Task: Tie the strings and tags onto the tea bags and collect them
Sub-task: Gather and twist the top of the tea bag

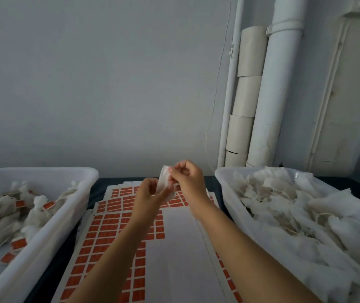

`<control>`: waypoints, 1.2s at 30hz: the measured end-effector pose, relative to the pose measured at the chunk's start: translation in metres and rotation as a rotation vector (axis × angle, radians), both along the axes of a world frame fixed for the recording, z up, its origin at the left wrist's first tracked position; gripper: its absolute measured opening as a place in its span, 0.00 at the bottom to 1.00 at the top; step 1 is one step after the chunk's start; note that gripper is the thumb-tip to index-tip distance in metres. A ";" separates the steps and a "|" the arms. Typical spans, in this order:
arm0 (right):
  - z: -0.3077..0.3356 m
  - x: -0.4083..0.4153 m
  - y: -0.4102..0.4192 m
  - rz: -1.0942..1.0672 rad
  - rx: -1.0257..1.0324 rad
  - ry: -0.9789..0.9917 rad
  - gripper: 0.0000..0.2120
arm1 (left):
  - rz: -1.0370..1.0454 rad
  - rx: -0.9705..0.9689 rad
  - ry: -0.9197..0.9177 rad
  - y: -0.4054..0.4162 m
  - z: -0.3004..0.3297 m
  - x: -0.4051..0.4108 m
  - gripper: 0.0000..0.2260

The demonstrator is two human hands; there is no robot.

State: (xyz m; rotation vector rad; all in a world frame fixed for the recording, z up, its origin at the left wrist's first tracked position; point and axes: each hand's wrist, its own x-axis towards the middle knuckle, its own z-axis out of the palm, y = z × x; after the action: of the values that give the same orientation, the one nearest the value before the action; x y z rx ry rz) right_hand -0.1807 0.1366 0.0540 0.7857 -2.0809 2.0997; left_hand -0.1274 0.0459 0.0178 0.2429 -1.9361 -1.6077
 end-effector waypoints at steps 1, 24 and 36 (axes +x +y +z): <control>-0.009 0.003 -0.002 0.033 0.021 -0.024 0.03 | -0.009 -0.009 -0.018 -0.004 -0.007 0.006 0.09; -0.092 0.025 -0.006 0.228 0.059 -0.173 0.11 | 0.158 0.073 -0.172 -0.039 -0.066 0.031 0.05; -0.100 0.031 -0.012 0.253 0.092 -0.091 0.11 | -0.016 -0.116 -0.071 -0.031 -0.064 0.040 0.15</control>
State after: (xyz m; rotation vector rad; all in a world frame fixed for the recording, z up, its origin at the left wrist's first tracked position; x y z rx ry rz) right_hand -0.1496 0.1243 -0.0456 1.0337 -2.2443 2.2142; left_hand -0.0874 0.0150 -0.0460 0.2409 -2.0821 -1.5093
